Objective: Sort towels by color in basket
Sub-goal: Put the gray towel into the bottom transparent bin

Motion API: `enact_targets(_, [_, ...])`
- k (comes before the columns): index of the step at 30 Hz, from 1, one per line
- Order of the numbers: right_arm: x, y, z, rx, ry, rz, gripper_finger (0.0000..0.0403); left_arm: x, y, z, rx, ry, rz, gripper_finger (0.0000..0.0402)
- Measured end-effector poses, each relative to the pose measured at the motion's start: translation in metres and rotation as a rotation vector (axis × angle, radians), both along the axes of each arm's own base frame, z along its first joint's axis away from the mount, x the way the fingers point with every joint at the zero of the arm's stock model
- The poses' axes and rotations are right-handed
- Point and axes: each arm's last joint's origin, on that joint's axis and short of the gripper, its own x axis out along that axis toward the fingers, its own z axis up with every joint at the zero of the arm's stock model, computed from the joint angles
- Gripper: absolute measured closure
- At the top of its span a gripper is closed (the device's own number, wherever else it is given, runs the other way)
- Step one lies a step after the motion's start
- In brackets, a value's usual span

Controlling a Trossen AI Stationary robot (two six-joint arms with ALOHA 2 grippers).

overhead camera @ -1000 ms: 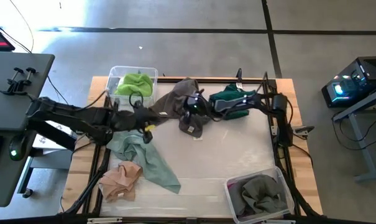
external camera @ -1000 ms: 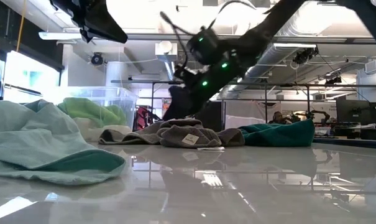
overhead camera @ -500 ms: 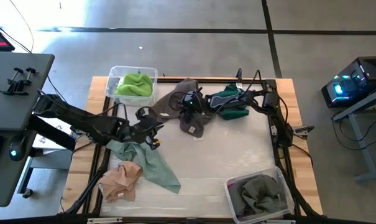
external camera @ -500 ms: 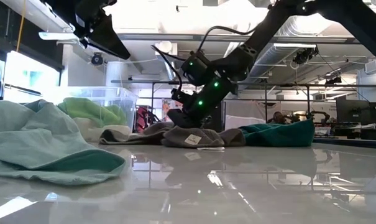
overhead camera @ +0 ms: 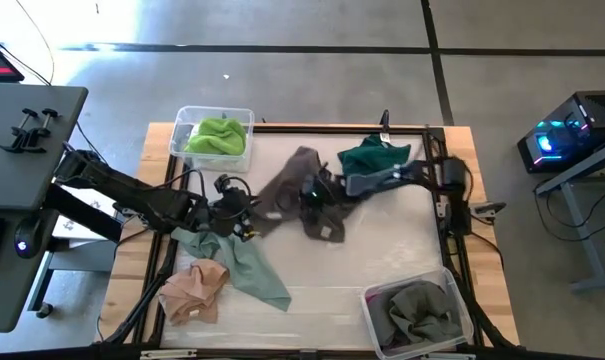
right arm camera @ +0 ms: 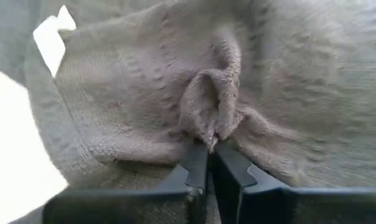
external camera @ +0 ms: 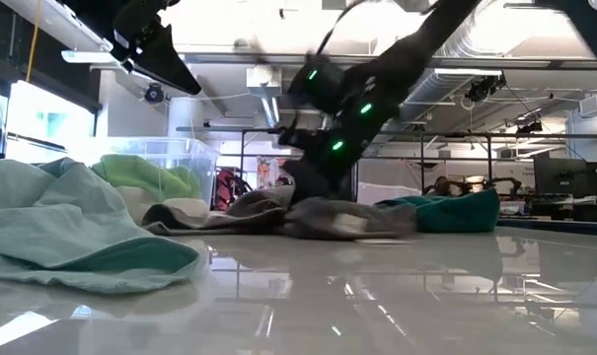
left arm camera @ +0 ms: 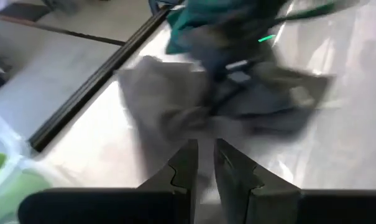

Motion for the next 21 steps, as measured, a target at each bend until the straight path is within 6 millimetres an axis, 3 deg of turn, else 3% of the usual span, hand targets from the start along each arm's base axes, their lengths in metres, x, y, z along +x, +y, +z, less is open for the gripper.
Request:
enact_targets(8, [-0.058,0.065,0.084,-0.152,-0.216,-0.061,0.0399,-0.003,-0.001,0.001,0.093,-0.004,0.052,0.0363])
enact_targets(13, [-0.091,0.105,0.15,-0.287,-0.312,-0.054,0.0399,-0.002,0.0,0.002,0.112,-0.004,0.057,0.0363])
enact_targets(21, [-0.142,0.148,0.251,-0.435,-0.415,0.008,0.04,-0.003,0.0,0.002,0.134,0.006,0.053,0.0363])
